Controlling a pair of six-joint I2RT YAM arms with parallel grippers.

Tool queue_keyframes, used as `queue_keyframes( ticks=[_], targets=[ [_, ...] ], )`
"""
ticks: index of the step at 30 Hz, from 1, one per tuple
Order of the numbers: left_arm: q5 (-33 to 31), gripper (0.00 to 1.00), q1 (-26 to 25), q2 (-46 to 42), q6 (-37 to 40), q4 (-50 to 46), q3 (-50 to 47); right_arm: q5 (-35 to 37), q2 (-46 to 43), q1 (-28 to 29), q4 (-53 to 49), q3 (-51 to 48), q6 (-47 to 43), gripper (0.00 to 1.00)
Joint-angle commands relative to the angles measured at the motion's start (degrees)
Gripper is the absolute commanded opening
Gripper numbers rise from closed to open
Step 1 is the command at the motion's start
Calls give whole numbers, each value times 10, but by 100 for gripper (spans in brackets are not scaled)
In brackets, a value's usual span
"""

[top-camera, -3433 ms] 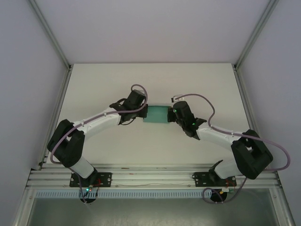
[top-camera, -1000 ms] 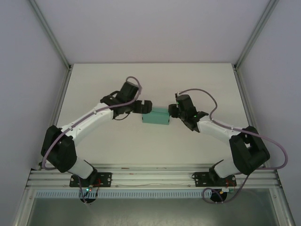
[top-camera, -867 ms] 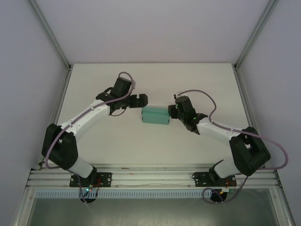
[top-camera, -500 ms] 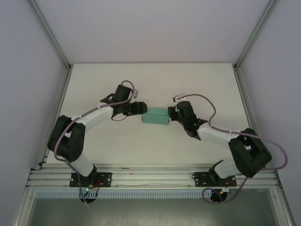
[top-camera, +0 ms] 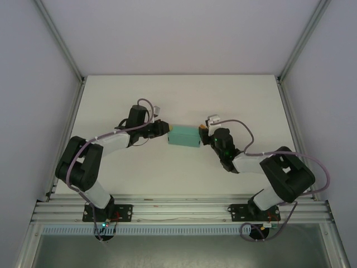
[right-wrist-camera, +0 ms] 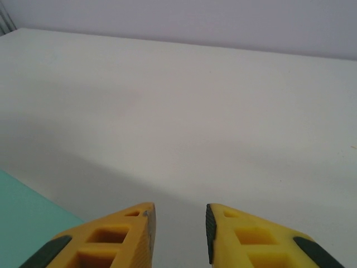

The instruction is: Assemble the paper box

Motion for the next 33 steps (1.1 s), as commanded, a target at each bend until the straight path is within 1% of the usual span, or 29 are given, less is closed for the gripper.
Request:
queue_keyframes(
  ticks=[1, 6, 7, 10, 12, 13, 14, 16, 18, 19, 20, 21, 22, 23, 24, 27, 29, 30, 31, 33],
  targets=[
    [-19, 9, -14, 45, 5, -50, -43, -41, 59, 18, -85, -42, -65, 31],
    [-24, 7, -14, 53, 8, -54, -40, -22, 74, 23, -94, -25, -69, 30],
    [-26, 5, -14, 56, 10, -60, -35, -22, 70, 22, -92, -25, -67, 30],
    [-37, 4, -14, 57, 13, -79, -21, -28, 45, 22, -96, -23, -57, 30],
    [-37, 5, -14, 51, 15, -89, -8, -23, 25, 22, -121, -8, -41, 33],
    [-39, 14, -14, 48, 26, -108, 5, -14, 13, 21, -153, 8, -30, 39],
    [-41, 25, -15, 45, 39, -129, 23, 3, 4, 22, -190, 30, -10, 45],
    [-56, 37, -15, 38, 58, -173, 62, 26, -11, 17, -279, 82, 30, 46],
    [-77, 54, -14, 32, 68, -203, 94, 36, -20, 15, -336, 122, 46, 50],
    [-83, 57, -14, 30, 72, -213, 110, 40, -26, 14, -358, 139, 52, 51],
    [-86, 63, -14, 28, 77, -218, 122, 38, -32, 13, -372, 153, 54, 52],
    [-90, 74, -14, 25, 79, -222, 135, 39, -38, 11, -385, 165, 58, 54],
    [-93, 82, -14, 23, 81, -226, 147, 41, -45, 9, -398, 178, 65, 57],
    [-99, 93, -14, 21, 85, -232, 159, 40, -51, 5, -409, 190, 71, 60],
    [-106, 100, -14, 18, 86, -238, 170, 37, -56, 3, -424, 203, 74, 65],
    [-147, 100, -14, 6, 100, -264, 201, -12, -64, -10, -468, 242, 64, 78],
    [-192, 100, -14, -9, 107, -283, 215, -83, -62, -21, -505, 271, 28, 88],
    [-227, 100, -14, -18, 108, -295, 219, -119, -59, -25, -525, 284, 3, 96],
    [-267, 100, -14, -29, 108, -308, 222, -163, -54, -26, -554, 300, -44, 100],
    [-344, 100, -14, -57, 108, -322, 215, -224, -45, -26, -595, 321, -132, 100]
  ],
)
